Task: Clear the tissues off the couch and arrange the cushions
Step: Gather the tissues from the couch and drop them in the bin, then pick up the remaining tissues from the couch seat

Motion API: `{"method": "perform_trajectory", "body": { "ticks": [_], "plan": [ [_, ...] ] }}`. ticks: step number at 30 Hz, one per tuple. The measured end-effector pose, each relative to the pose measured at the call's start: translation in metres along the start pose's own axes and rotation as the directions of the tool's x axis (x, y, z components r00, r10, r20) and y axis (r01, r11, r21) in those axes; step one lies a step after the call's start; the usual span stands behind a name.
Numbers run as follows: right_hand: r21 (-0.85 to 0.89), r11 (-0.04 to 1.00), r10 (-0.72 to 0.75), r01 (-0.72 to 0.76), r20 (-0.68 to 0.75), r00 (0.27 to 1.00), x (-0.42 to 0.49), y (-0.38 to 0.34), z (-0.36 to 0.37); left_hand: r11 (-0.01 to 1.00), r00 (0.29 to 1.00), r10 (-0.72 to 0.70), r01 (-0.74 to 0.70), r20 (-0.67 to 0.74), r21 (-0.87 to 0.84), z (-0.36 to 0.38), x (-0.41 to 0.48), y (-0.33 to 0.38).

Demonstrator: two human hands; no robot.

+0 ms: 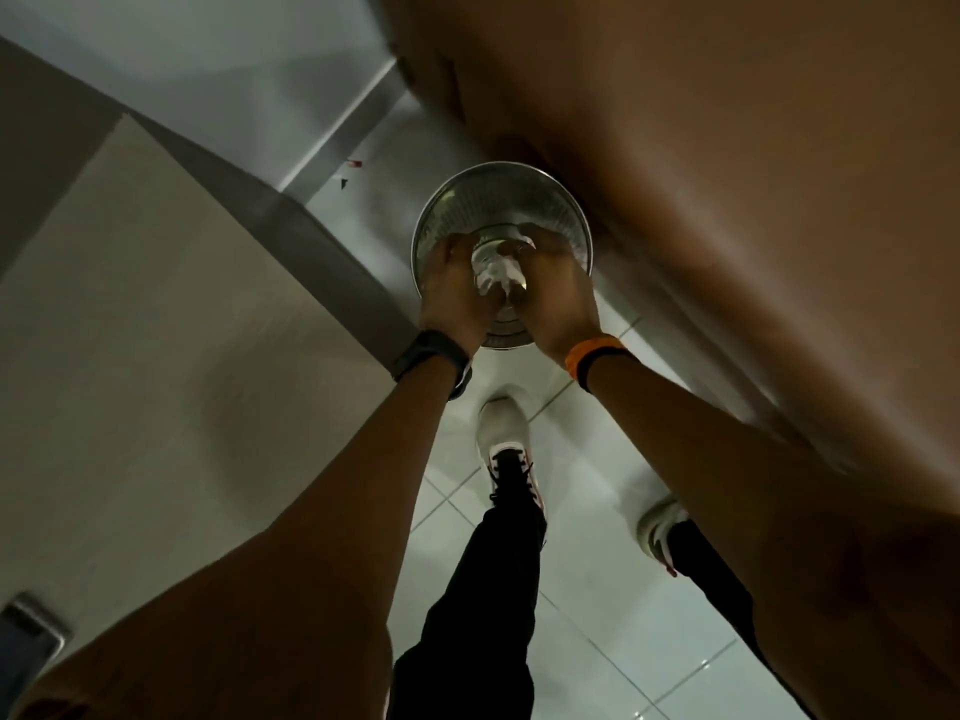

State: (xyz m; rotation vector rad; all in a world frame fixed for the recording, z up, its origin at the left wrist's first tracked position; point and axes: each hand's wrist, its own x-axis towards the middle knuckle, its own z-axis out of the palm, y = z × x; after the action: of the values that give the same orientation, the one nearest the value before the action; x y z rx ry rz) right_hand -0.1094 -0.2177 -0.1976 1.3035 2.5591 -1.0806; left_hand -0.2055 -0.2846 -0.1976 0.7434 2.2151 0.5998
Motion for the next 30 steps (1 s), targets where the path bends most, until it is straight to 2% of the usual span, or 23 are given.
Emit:
{"method": "perform_trajectory", "body": {
  "ticks": [2,4,7,9,12,18,22,24,26,29,30],
  "plan": [
    [-0.026,0.999,-0.033,0.029,-0.167,0.985,-0.023,-0.001,-0.018,0.987,0.994,0.109,-0.105,-0.028,0.125,0.0,-0.014,0.012],
    [-0.078,0.996,-0.057,0.033,-0.332,0.941,-0.047,0.001,-0.039,0.952,0.975,0.218,-0.201,-0.053,0.23,0.0,-0.031,0.028],
    [-0.142,0.985,0.016,-0.093,-0.471,0.882,-0.086,0.02,-0.082,0.839,0.908,0.418,-0.369,-0.04,0.399,0.011,-0.059,0.07],
    [-0.135,0.972,0.098,-0.192,-0.509,0.855,-0.111,0.042,-0.108,0.787,0.848,0.529,-0.48,-0.023,0.388,0.025,-0.076,0.102],
    [-0.07,0.949,0.22,-0.309,-0.556,0.802,-0.15,0.09,-0.149,0.745,0.787,0.608,-0.61,0.103,0.27,0.063,-0.106,0.158],
    [0.054,0.887,0.365,-0.458,-0.688,0.627,-0.225,0.204,-0.209,0.675,0.648,0.66,-0.734,0.381,0.079,0.164,-0.161,0.262],
    [0.139,0.834,0.462,-0.535,-0.707,0.536,-0.268,0.266,-0.235,0.611,0.541,0.616,-0.787,0.573,0.087,0.226,-0.181,0.297],
    [0.155,0.797,0.523,-0.584,-0.662,0.538,-0.282,0.29,-0.242,0.606,0.521,0.565,-0.788,0.64,0.107,0.248,-0.187,0.304],
    [0.166,0.775,0.573,-0.61,-0.59,0.568,-0.292,0.312,-0.245,0.615,0.541,0.547,-0.777,0.639,0.13,0.266,-0.19,0.308],
    [0.239,0.8,0.583,-0.55,-0.525,0.62,-0.298,0.332,-0.253,0.623,0.57,0.531,-0.764,0.627,0.167,0.273,-0.191,0.315],
    [0.278,0.801,0.589,-0.53,-0.525,0.615,-0.298,0.337,-0.258,0.589,0.557,0.553,-0.787,0.619,0.182,0.272,-0.189,0.316]
  ]
}}
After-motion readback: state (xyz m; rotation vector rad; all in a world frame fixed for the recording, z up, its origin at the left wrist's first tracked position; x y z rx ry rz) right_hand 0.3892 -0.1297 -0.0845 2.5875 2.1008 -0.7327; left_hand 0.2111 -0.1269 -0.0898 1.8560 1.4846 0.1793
